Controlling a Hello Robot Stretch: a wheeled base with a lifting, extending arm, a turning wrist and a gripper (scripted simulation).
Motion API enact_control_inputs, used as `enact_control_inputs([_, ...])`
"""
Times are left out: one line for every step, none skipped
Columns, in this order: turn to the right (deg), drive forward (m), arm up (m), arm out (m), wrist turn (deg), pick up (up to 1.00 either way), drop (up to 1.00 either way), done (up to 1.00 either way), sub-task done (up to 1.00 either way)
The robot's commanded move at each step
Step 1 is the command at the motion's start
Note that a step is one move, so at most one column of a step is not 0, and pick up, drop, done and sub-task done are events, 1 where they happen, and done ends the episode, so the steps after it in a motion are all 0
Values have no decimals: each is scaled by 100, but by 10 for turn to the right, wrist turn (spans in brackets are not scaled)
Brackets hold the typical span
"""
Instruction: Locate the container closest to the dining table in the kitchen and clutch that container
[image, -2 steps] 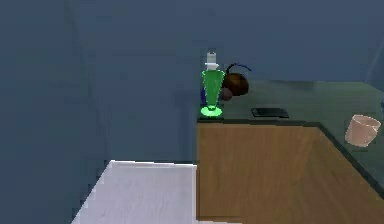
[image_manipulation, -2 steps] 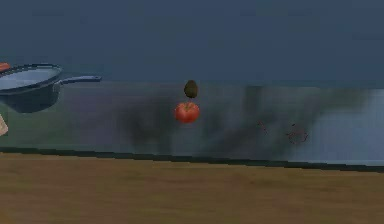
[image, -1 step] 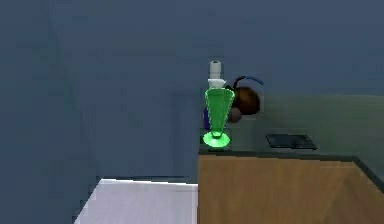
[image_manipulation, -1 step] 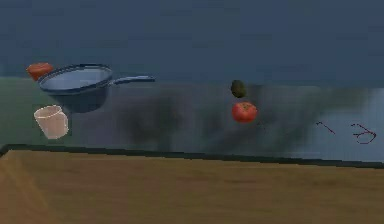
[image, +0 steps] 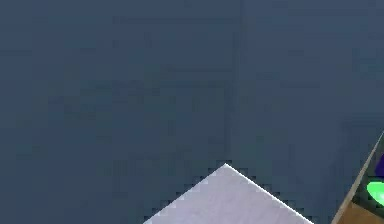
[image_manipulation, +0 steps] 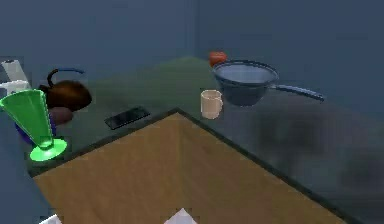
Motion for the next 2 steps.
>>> enact_control_inputs([-450, 0, 0, 0, 0, 0, 0, 0, 0])
enact_control_inputs([-450, 0, 0, 0, 0, 0, 0, 0, 0])
